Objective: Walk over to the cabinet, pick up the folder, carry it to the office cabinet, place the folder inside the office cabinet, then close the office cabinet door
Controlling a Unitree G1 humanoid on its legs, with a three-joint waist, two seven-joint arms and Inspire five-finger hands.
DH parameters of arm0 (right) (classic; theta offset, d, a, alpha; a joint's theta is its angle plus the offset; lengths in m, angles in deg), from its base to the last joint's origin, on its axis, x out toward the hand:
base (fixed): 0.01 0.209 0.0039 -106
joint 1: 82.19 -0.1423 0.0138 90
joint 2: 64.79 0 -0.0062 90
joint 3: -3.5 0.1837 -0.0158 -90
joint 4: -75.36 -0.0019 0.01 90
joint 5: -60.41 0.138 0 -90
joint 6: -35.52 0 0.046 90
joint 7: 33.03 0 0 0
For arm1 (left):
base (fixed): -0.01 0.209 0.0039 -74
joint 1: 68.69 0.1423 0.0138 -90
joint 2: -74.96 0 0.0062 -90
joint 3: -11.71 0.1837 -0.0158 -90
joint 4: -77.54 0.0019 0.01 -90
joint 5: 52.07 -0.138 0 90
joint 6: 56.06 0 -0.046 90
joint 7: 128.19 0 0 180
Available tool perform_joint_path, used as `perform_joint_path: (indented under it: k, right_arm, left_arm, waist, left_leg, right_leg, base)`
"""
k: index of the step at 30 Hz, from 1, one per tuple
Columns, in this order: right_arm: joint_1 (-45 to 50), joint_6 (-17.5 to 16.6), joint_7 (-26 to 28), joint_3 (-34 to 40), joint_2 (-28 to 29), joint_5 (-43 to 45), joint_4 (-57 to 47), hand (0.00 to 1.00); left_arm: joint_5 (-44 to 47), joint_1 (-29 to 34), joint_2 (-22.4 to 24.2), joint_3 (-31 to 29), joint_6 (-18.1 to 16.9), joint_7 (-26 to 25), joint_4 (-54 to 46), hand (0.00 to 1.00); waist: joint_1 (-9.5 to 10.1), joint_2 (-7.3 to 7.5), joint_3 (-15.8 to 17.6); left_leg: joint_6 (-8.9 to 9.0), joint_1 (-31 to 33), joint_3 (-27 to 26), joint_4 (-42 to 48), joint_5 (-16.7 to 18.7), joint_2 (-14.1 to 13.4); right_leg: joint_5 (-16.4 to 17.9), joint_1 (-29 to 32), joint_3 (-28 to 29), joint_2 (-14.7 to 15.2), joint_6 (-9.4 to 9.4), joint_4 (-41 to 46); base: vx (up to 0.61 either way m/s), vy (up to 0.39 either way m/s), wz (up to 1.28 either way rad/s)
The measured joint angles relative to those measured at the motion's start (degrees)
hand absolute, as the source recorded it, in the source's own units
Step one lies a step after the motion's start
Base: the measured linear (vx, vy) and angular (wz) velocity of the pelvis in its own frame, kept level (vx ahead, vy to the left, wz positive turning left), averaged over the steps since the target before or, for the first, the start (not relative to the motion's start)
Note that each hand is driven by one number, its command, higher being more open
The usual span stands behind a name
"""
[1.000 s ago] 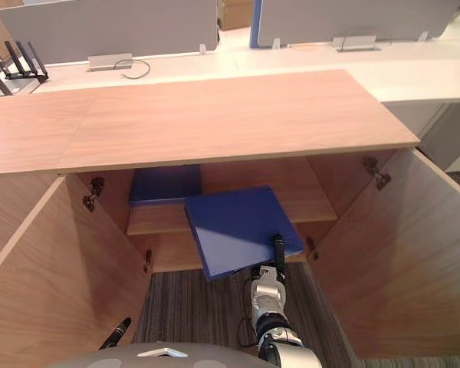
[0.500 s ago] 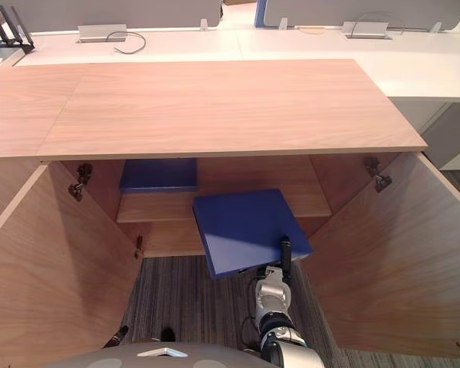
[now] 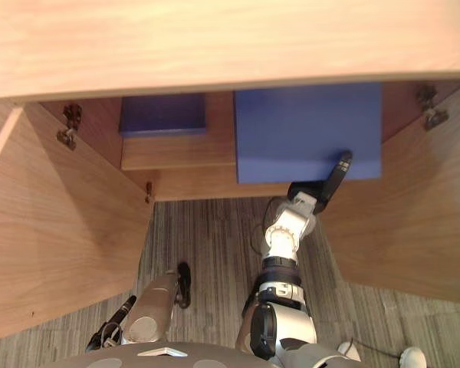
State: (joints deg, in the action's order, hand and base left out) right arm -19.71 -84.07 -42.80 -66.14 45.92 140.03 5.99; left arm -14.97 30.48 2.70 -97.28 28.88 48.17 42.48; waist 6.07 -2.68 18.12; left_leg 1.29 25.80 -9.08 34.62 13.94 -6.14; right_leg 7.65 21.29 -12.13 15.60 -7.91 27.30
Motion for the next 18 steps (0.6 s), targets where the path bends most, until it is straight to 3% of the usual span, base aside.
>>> perform_joint_path:
  k: [8, 18]
  right_arm:
    - [-0.8, -5.8, -3.3, -0.8, 1.1, -0.1, -9.8, 0.0]
    - [-5.4, -5.7, -4.9, -1.4, -0.3, -0.1, -9.5, 0.0]
  left_arm:
    - [0.0, -0.7, 0.9, -0.6, -0.1, 0.0, -3.5, 1.0]
    - [0.0, -2.9, 1.3, -1.2, -0.1, 0.0, -3.8, 1.0]
  waist:
    - [-0.19, -0.79, 3.3]
    - [0.26, -0.67, 4.8]
  left_leg:
    - [-0.29, 13.3, 0.7, 11.6, 2.5, -0.9]
    - [0.08, 21.8, 1.3, 20.1, 4.9, -2.2]
  right_leg:
    - [4.6, 15.0, 3.4, 1.5, 0.03, 14.6]
    - [8.0, 24.5, 5.2, 2.2, 0.6, 24.3]
  base:
    - [-0.12, 0.015, -0.01]
    - [-0.04, -0.011, -0.02]
